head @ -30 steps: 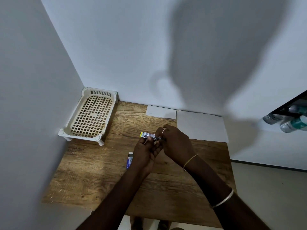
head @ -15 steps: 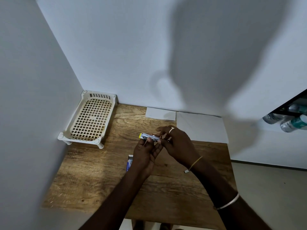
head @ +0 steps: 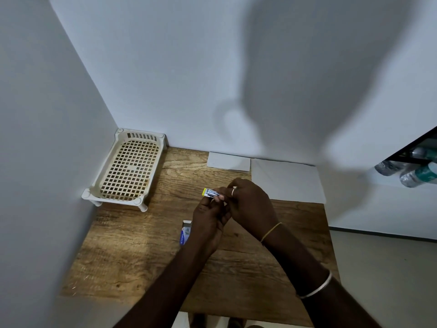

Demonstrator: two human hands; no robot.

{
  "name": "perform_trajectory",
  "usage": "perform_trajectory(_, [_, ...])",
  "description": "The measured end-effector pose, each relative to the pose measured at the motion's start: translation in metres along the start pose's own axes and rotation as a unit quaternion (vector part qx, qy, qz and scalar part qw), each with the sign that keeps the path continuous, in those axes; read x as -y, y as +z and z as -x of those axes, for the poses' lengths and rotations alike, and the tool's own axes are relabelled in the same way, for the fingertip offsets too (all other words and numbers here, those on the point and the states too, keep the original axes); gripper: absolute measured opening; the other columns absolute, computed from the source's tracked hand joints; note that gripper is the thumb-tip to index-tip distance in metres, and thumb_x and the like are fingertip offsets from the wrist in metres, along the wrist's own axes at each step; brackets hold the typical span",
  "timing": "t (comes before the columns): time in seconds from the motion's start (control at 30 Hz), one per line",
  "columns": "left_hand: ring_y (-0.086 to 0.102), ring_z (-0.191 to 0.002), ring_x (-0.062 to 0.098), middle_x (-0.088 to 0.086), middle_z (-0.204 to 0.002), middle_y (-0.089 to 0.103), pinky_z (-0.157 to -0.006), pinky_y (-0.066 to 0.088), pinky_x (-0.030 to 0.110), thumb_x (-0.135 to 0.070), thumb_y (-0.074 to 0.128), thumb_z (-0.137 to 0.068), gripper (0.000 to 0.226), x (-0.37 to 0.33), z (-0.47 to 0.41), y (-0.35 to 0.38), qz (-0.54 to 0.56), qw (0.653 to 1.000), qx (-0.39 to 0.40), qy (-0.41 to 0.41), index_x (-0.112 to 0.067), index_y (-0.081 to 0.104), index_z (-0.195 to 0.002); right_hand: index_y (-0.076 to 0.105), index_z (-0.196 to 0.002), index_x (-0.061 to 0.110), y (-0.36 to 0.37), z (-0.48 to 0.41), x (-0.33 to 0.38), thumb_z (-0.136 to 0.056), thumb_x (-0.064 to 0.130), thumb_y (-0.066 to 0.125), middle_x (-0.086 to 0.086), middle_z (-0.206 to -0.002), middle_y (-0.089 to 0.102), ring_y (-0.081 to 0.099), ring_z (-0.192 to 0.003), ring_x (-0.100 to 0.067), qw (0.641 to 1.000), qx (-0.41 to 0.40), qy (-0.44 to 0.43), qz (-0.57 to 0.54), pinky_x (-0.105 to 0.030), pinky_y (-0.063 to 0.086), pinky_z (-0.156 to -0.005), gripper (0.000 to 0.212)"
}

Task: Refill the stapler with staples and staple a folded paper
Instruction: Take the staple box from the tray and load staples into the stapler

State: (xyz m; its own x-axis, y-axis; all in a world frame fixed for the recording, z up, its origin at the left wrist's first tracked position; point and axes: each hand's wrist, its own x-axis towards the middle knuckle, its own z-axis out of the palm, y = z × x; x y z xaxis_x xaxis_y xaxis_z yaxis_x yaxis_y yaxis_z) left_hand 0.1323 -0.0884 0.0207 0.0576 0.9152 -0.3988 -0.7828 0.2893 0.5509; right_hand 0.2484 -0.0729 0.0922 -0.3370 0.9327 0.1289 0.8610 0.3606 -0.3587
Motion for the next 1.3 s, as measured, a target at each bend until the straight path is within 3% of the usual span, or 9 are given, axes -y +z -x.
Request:
perform_trajectory(0.17, [0.076,-0.080,0.013,0.003,-0.087,0.077,-0.064,0.060,0.025,-0.004,0.054,-0.093,0.015,-0.001,0.000,0.000,-0.008,1.000,-0.001,0.004,-0.006,0.066,-0.102,0.074,-0.113,0.018,0.005,0.001,0.002,-0.091,0.032,0.034,-0.005,-0.092,0.065,0.060,-0.082,-0.029,0.996,-0.003,-0.041,0.081,-0.038,0.046,-0.062,0.048])
perform_trajectory(0.33, [0.076,-0.083,0.016,0.005,-0.092,0.079,-0.065,0.061,0.026,-0.002,0.050,-0.100,0.019,-0.002,-0.004,0.000,-0.002,1.000,-0.027,-0.006,-0.006,0.068,-0.103,0.060,-0.136,0.022,0.013,0.005,-0.001,-0.089,0.024,0.028,-0.004,-0.108,0.061,0.056,-0.097,-0.029,0.988,0.023,-0.051,0.142,-0.040,0.043,-0.069,0.057])
perform_trajectory(0.53, [0.073,-0.070,0.012,0.005,-0.081,0.075,-0.064,0.061,0.027,0.003,0.052,-0.098,0.019,-0.006,-0.007,0.006,0.015,0.999,-0.048,0.001,-0.006,0.067,-0.091,0.070,-0.122,0.026,0.012,0.004,-0.014,-0.088,0.029,0.064,0.001,-0.111,0.065,0.059,-0.099,-0.025,0.997,-0.054,0.013,0.059,-0.037,0.046,-0.072,0.034])
perform_trajectory(0.73, [0.076,-0.074,0.021,-0.002,-0.071,0.069,-0.070,0.064,0.032,0.001,0.049,-0.102,0.018,-0.021,-0.012,0.011,0.042,0.996,-0.081,0.024,-0.007,0.064,-0.096,0.060,-0.132,0.030,-0.001,0.012,-0.045,-0.078,0.065,0.069,0.005,-0.120,0.070,0.065,-0.106,-0.016,0.984,-0.007,0.168,-0.066,-0.038,0.053,-0.089,0.065])
perform_trajectory(0.87, [0.076,-0.073,0.017,-0.006,-0.069,0.071,-0.071,0.064,0.032,0.002,0.049,-0.102,0.018,-0.023,-0.015,0.012,0.047,0.995,-0.079,0.034,-0.010,0.062,-0.100,0.071,-0.115,0.028,-0.006,0.014,-0.061,-0.082,0.042,0.078,0.006,-0.101,0.073,0.066,-0.081,-0.004,0.967,0.008,0.205,-0.154,-0.024,0.053,-0.079,0.037])
perform_trajectory(0.97, [0.077,-0.077,0.020,-0.003,-0.077,0.074,-0.072,0.064,0.033,0.001,0.049,-0.102,0.018,-0.023,-0.016,0.013,0.038,0.996,-0.076,0.038,-0.010,0.063,-0.105,0.076,-0.103,0.026,-0.012,0.011,-0.063,-0.081,0.028,0.081,0.014,-0.087,0.071,0.066,-0.080,0.001,0.952,-0.057,0.204,-0.221,-0.009,0.046,-0.069,0.023])
perform_trajectory(1.13, [0.076,-0.083,0.024,0.003,-0.082,0.076,-0.073,0.063,0.034,-0.006,0.056,-0.098,0.008,-0.015,-0.012,0.014,-0.005,0.998,-0.057,0.042,-0.005,0.063,-0.100,0.074,-0.109,0.024,-0.022,0.002,-0.051,-0.084,0.022,0.079,0.010,-0.091,0.075,0.068,-0.088,0.000,0.926,-0.123,0.155,-0.322,-0.014,0.052,-0.072,0.026])
perform_trajectory(1.23, [0.075,-0.091,0.028,0.008,-0.095,0.077,-0.079,0.063,0.036,-0.014,0.061,-0.090,0.019,-0.005,-0.009,0.015,-0.022,0.998,-0.041,0.043,-0.003,0.064,-0.105,0.074,-0.113,0.020,-0.021,-0.004,-0.039,-0.085,0.020,0.077,0.027,-0.098,0.073,0.068,-0.094,0.006,0.923,-0.104,0.130,-0.347,-0.017,0.053,-0.075,0.028])
perform_trajectory(1.3, [0.075,-0.095,0.028,0.010,-0.100,0.077,-0.082,0.062,0.037,-0.012,0.058,-0.094,0.019,0.001,-0.009,0.014,-0.037,0.998,-0.028,0.046,-0.003,0.067,-0.109,0.077,-0.110,0.020,-0.016,-0.007,-0.034,-0.085,0.021,0.077,0.026,-0.103,0.073,0.067,-0.096,0.007,0.929,-0.084,0.116,-0.340,-0.018,0.054,-0.079,0.025])
